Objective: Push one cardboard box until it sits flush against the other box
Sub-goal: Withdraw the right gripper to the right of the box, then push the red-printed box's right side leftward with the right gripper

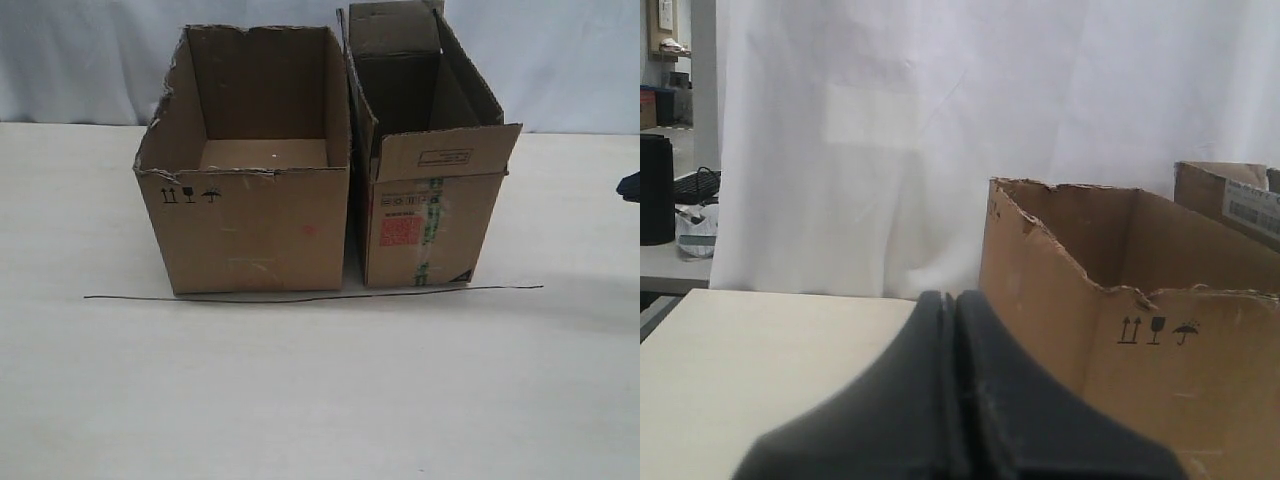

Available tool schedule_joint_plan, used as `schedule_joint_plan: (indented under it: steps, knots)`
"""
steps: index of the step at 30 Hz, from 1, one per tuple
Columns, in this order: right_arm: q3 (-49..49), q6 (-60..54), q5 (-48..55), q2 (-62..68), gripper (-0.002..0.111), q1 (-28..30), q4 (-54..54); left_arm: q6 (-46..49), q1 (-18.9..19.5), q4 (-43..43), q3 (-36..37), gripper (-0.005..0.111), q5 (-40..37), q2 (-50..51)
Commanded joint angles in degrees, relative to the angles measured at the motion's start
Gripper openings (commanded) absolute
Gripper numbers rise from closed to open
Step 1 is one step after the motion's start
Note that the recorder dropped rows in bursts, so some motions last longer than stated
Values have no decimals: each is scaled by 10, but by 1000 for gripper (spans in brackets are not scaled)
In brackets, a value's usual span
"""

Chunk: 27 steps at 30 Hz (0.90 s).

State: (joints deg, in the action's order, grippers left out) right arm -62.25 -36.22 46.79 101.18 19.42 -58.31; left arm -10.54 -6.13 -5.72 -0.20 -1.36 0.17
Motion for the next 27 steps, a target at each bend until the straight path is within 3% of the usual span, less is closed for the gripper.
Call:
schedule_joint_plan:
  steps: [1,5,12,27]
  knots:
    - [-10,-66,58,39,5,4,-61,-3,-5,-2,2,0,4,-2]
    - [-10,-87,80,60,5,-25,-83,-3,-5,-2,2,0,4,-2]
    - [-13,-111,-2,83,5,-114,-81,-3,-5,-2,2,0,4,-2]
    - [-90,-80,39,121,5,-88,-50,-3,-5,-2,2,0,4,-2]
